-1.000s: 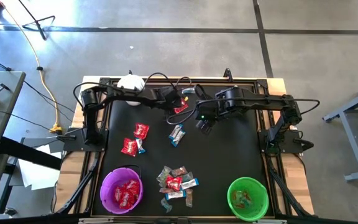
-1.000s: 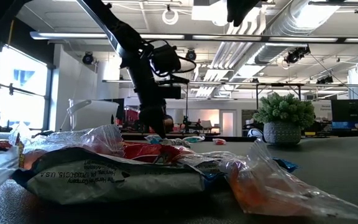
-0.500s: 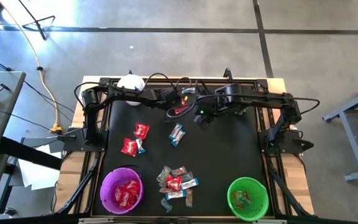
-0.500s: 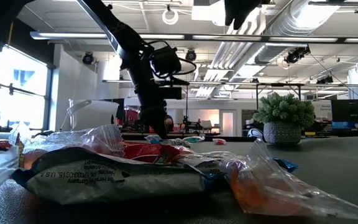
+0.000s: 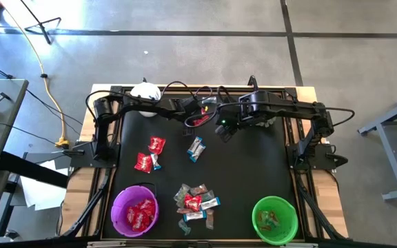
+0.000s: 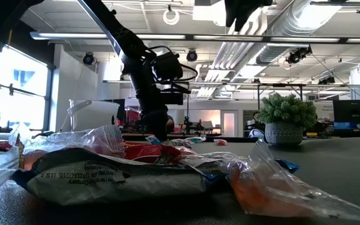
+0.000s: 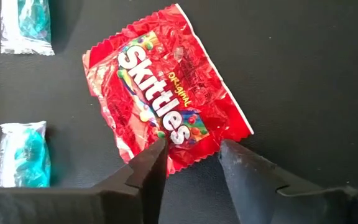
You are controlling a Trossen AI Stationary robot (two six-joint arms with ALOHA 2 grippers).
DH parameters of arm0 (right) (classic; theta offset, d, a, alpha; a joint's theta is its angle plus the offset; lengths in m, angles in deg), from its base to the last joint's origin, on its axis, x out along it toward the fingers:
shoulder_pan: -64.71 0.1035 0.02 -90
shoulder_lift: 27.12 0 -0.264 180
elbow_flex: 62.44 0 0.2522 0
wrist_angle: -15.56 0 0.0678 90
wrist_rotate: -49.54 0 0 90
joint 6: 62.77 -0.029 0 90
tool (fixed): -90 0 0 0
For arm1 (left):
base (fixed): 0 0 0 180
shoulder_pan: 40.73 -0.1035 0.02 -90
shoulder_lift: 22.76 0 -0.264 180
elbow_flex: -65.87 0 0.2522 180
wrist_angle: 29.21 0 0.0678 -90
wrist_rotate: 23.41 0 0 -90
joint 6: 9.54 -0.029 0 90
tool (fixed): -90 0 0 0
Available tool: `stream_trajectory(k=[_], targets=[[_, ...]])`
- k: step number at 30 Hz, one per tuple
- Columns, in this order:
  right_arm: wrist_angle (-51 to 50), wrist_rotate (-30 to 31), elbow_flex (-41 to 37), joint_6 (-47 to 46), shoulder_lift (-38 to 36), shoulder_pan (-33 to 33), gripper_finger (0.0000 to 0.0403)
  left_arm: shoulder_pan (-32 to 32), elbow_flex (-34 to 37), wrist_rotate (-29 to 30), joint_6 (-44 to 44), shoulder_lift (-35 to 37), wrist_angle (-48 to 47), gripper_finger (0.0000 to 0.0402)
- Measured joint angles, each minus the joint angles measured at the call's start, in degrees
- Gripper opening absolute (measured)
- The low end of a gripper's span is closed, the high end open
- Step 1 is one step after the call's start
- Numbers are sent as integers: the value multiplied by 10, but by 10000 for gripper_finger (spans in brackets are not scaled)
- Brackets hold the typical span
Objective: Sort candy
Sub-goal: Put the red candy into the violet bucket
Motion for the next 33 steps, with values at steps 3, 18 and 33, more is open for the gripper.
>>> stream_trajectory(k=[3,18,33], targets=[[0,0,0,-9,0,0,151,-3,1,-10,1,-1,-1,112],[-4,-9,0,1,11,-11,151,-4,2,-30,31,-1,-3,1],[40,-50,-161,90,11,-86,151,-14,2,-38,30,-2,-19,0]])
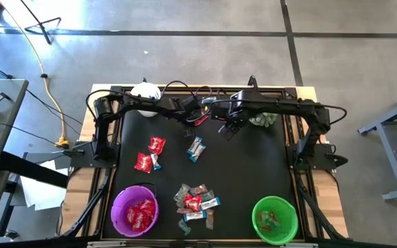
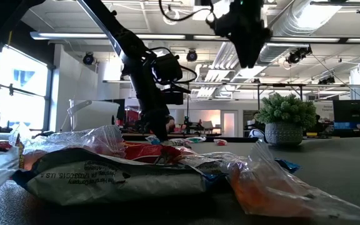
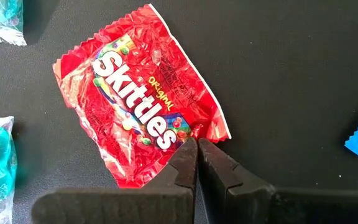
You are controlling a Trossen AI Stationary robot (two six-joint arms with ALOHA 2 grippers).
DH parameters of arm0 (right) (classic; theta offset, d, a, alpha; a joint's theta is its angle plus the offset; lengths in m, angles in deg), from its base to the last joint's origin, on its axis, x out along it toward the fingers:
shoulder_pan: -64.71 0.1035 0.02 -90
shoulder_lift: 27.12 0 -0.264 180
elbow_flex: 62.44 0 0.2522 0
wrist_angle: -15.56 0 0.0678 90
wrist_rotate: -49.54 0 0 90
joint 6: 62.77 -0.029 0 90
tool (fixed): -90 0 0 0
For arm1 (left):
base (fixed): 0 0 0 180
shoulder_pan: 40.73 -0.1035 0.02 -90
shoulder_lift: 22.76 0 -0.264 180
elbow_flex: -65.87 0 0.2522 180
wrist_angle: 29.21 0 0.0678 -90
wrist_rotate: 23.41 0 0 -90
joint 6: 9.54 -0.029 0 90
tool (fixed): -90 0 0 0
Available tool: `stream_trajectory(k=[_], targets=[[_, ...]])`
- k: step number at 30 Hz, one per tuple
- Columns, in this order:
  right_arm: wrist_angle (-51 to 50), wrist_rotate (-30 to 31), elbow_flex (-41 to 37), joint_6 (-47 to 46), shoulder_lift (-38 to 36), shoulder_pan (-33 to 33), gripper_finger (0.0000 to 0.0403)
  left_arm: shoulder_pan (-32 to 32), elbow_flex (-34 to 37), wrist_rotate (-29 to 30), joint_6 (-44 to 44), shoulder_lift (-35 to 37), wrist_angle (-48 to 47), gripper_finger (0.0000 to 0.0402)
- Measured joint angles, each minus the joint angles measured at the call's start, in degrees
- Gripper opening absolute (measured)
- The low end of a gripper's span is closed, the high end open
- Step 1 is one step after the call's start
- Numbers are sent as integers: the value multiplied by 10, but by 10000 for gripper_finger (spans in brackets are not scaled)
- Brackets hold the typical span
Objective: Sort candy
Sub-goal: Put the red candy into the violet bucket
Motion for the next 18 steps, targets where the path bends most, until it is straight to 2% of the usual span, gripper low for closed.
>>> stream_trajectory(k=[9,18], targets=[[242,-29,-139,88,0,-29,151,0,0,0,0,0,0,0],[499,-46,-279,99,0,-63,151,0,0,0,0,0,0,0]])
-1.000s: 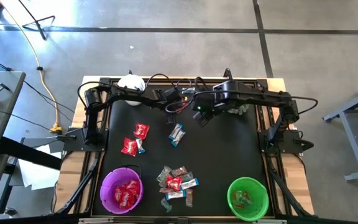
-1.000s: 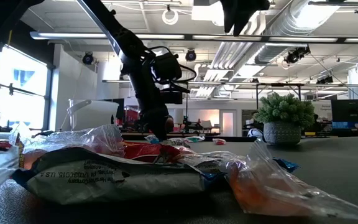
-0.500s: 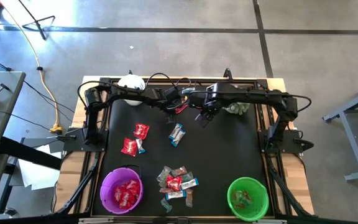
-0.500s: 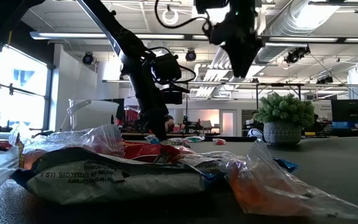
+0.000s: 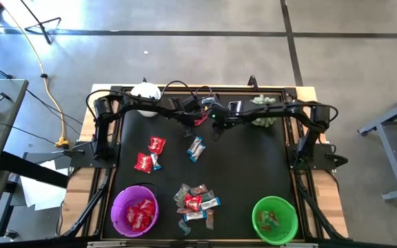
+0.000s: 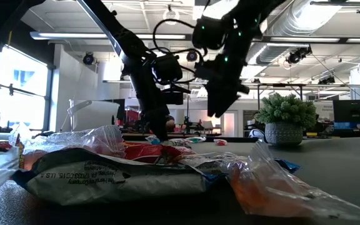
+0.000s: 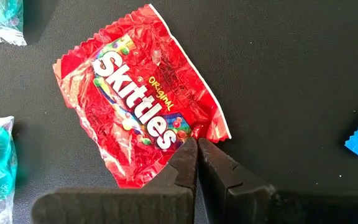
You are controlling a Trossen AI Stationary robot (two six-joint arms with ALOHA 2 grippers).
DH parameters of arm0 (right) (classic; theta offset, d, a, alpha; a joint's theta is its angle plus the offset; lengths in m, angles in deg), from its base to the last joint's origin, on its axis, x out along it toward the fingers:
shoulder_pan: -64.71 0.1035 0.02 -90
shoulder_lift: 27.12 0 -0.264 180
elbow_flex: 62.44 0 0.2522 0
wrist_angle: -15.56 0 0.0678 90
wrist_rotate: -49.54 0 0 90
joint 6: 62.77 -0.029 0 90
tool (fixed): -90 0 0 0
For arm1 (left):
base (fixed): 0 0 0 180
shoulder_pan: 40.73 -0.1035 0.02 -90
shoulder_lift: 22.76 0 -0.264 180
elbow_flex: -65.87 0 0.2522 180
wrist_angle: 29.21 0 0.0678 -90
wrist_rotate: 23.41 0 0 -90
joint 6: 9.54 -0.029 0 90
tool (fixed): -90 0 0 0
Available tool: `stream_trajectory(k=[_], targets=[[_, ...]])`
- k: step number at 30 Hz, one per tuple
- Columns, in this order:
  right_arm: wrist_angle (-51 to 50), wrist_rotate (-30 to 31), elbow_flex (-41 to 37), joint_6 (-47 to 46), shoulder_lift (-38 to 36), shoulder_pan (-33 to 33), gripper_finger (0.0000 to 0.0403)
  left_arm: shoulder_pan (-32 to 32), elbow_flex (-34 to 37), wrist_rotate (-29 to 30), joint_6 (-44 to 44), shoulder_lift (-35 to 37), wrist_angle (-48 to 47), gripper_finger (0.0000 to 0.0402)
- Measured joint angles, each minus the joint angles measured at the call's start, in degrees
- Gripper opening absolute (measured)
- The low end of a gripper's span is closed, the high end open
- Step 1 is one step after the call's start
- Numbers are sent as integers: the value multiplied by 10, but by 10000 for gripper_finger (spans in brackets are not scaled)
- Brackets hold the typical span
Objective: Sort candy
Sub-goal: Put the red candy into the violet bucket
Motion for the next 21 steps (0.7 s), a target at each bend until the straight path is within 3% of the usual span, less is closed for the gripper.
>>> stream_trajectory(k=[11,16,21], targets=[[350,-95,-144,0,0,-43,151,0,0,1,-15,0,0,0],[431,-94,-181,-25,0,-67,151,-1,0,-3,-15,0,0,0],[441,-89,-190,-16,-1,-87,151,-1,0,-21,-16,0,3,0]])
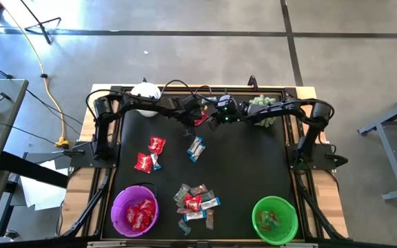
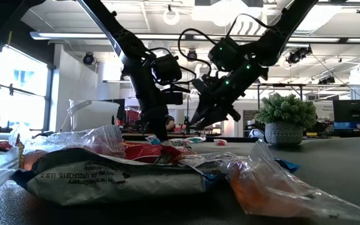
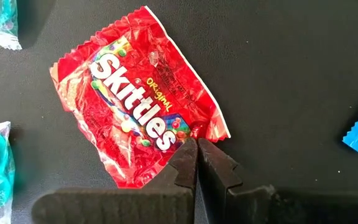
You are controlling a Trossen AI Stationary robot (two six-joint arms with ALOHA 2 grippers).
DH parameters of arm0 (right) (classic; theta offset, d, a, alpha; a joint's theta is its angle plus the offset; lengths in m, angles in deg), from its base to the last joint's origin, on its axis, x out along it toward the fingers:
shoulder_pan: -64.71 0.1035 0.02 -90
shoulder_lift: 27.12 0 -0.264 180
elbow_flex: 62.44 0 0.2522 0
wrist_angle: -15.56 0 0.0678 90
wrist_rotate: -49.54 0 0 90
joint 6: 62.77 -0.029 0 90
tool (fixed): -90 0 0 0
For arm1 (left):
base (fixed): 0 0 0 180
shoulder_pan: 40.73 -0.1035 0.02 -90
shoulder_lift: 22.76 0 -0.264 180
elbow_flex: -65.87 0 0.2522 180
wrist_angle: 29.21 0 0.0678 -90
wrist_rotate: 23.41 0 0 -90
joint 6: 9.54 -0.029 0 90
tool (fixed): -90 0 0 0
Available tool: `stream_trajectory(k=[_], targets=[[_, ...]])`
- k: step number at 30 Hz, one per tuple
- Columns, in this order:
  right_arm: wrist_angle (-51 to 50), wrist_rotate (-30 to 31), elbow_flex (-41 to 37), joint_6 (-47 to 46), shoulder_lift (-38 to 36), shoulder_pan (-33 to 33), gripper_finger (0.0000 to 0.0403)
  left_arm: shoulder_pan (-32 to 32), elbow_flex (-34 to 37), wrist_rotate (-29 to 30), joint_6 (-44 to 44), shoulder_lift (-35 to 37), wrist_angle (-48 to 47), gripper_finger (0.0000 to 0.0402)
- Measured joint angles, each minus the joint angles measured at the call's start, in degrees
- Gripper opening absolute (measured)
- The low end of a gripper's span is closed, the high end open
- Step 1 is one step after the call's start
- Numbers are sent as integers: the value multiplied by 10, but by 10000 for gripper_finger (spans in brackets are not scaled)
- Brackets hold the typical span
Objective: Sort candy
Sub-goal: Put the red candy into the violet bucket
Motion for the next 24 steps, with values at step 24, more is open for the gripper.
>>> stream_trajectory(k=[24], targets=[[74,-90,1,-306,84,-67,151,-7,-32,-19,10,7,6,0]])
